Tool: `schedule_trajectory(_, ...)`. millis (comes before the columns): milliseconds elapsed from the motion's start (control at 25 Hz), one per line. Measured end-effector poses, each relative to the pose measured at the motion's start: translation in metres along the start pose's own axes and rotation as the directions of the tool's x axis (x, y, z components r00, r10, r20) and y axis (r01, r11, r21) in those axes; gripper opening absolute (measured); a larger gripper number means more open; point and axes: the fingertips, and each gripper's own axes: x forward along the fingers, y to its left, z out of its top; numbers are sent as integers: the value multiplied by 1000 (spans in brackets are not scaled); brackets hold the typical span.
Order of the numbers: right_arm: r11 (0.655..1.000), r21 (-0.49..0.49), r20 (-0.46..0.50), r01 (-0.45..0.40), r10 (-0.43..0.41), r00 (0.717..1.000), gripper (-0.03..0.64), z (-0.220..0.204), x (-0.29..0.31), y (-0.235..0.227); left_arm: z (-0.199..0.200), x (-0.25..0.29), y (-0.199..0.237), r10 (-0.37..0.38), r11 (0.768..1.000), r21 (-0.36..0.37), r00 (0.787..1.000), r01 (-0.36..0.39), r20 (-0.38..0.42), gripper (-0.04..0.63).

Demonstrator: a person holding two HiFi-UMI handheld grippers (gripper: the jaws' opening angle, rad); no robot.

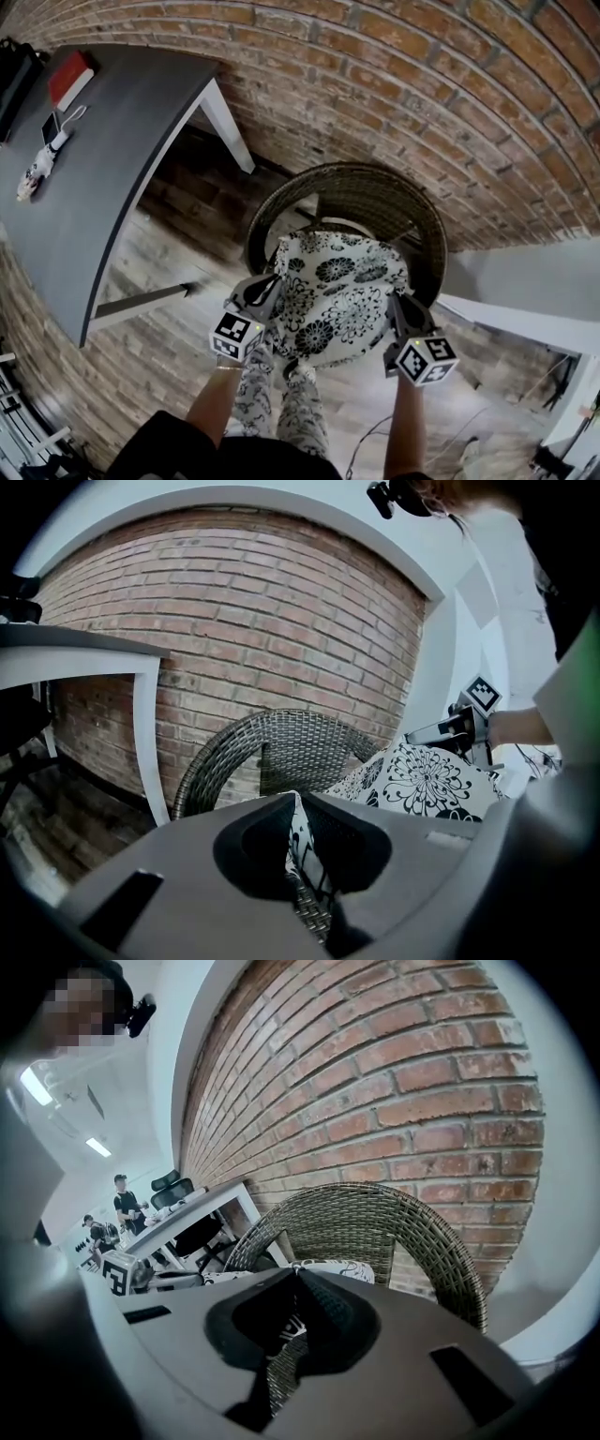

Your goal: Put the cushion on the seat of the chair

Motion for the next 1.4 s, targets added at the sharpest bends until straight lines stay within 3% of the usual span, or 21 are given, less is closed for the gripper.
schedule_trajectory(360, 999, 1, -38, 51, -51, 998, 9, -17, 23, -20, -17, 23, 14, 22, 1000, -3, 999, -22, -42, 17)
schedule_trajectory(1120, 997, 1, -23, 79, -79, 997, 9, -30, 51, -44, -42, 54, 42, 87, 996, 21, 992, -86, -89, 17)
schedule_trajectory(1400, 995, 17, -68, 99, -98, 993, 9, -52, 54, -54, -59, 59, 47, 91, 996, 21, 988, -89, -127, 17)
